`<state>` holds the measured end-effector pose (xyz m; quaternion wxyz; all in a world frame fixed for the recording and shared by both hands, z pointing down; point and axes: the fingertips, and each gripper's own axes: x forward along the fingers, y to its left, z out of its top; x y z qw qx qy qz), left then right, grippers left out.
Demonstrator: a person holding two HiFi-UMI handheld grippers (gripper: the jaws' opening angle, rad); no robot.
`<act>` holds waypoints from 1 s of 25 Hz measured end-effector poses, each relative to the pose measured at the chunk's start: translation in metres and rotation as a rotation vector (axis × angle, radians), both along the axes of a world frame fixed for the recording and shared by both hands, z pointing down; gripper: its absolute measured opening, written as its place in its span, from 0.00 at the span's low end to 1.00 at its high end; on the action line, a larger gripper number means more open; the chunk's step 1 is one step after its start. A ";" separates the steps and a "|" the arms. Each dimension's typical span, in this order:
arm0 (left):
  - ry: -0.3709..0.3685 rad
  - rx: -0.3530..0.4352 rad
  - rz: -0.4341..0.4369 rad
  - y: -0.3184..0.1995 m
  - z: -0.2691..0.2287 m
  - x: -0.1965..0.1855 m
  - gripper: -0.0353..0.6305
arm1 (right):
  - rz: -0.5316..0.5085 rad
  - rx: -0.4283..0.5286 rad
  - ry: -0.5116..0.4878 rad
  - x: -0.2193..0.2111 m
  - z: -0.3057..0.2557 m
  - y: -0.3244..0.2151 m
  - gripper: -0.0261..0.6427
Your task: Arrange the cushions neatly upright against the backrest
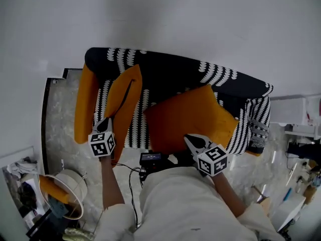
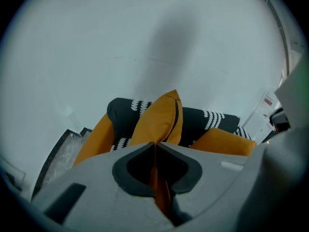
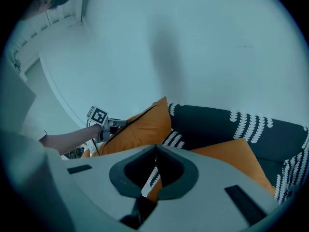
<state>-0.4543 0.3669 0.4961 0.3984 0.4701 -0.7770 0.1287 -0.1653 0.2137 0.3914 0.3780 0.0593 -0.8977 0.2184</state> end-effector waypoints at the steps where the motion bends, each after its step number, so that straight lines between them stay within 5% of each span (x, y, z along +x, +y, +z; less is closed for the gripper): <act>1: 0.007 0.004 -0.011 0.002 0.004 -0.005 0.08 | -0.009 0.004 0.014 -0.003 -0.001 0.002 0.05; 12: 0.022 0.004 -0.042 0.021 0.069 -0.072 0.08 | -0.058 0.000 0.147 -0.008 0.014 0.019 0.05; 17: 0.013 0.017 -0.125 0.034 0.089 -0.104 0.08 | -0.052 0.003 0.176 -0.013 0.021 0.020 0.05; 25: -0.086 -0.137 -0.143 0.065 0.106 -0.172 0.09 | -0.091 -0.008 0.192 -0.026 0.025 0.029 0.05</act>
